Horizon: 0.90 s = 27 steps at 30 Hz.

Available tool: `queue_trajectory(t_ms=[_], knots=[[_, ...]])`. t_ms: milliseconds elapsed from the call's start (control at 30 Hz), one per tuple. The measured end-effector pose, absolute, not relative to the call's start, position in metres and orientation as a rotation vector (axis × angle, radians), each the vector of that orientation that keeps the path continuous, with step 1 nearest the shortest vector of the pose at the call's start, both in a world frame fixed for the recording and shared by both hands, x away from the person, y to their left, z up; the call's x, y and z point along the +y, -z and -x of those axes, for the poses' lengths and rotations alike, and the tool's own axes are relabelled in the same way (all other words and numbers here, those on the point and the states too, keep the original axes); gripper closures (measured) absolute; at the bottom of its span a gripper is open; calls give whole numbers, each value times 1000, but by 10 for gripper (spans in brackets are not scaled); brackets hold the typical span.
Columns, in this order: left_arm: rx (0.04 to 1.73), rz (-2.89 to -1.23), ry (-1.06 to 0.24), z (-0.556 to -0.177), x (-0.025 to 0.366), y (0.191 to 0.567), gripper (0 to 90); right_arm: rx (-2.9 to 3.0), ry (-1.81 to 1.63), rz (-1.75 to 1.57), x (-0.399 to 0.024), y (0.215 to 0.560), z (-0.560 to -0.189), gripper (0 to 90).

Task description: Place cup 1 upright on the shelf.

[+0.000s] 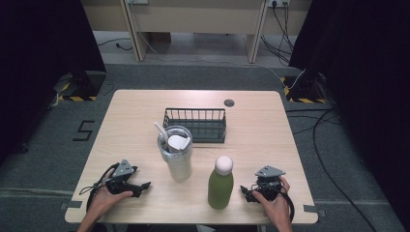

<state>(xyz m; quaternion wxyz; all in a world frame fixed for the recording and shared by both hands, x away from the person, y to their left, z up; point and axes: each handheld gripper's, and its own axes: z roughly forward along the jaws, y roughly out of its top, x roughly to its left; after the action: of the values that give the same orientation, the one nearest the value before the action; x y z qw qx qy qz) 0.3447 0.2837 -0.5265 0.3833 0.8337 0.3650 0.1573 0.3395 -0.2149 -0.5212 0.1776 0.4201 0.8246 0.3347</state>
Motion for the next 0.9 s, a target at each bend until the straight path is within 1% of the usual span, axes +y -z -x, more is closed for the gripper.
queue_trajectory(t_ms=[633, 900], knots=[[930, -2126, -399, -345, 284, 526, 135, 2331, -947, -1194, -214, 521, -340, 4], [917, -2120, -383, -345, 285, 526, 149, 2330, -947, -1194, -214, 521, -341, 4]])
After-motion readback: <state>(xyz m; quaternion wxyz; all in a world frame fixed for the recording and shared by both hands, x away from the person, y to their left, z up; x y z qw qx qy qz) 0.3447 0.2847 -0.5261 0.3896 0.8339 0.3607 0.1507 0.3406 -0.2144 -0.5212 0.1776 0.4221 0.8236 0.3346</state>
